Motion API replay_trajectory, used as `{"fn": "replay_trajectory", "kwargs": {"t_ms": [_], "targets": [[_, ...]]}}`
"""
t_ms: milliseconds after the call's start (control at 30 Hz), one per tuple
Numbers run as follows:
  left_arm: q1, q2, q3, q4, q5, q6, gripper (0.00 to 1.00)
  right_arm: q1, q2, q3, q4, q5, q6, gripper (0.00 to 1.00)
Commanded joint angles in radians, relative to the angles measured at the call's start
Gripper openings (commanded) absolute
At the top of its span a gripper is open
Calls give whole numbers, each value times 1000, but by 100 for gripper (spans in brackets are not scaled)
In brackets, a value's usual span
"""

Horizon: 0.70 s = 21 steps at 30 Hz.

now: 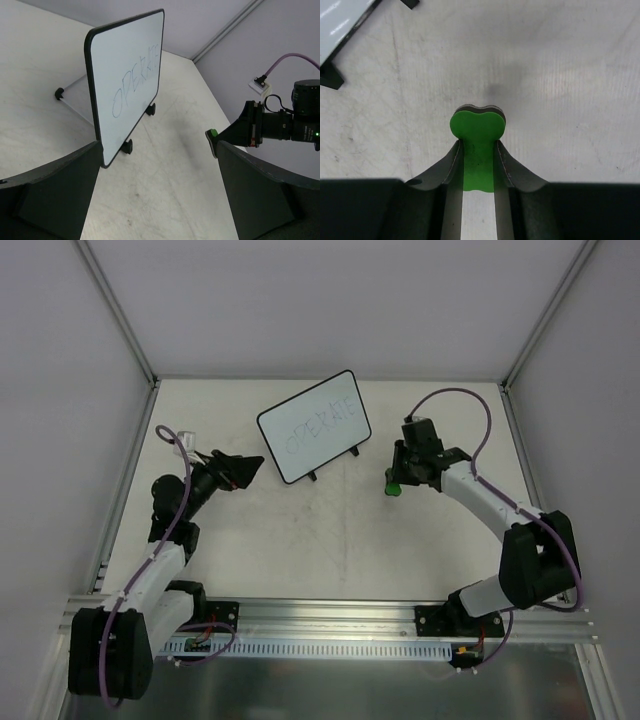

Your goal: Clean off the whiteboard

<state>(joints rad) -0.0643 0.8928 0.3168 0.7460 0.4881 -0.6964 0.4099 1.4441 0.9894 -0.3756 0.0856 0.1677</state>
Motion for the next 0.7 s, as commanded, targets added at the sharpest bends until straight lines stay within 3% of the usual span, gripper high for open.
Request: {"fn": "replay_trajectory", "kwargs": {"t_ms": [0, 267, 367, 667], "targets": [[23, 55, 36, 214, -7, 75, 99, 20, 48, 113, -8, -33, -39, 0], [84, 323, 120, 424, 171, 58, 87, 67, 145, 294, 15, -46, -73, 0], [90, 422, 157, 476, 178, 55, 85, 70, 173, 336, 63, -111, -73, 0], [90, 574, 284, 472, 233, 109, 74, 89, 301, 503, 132, -231, -92, 0]]}}
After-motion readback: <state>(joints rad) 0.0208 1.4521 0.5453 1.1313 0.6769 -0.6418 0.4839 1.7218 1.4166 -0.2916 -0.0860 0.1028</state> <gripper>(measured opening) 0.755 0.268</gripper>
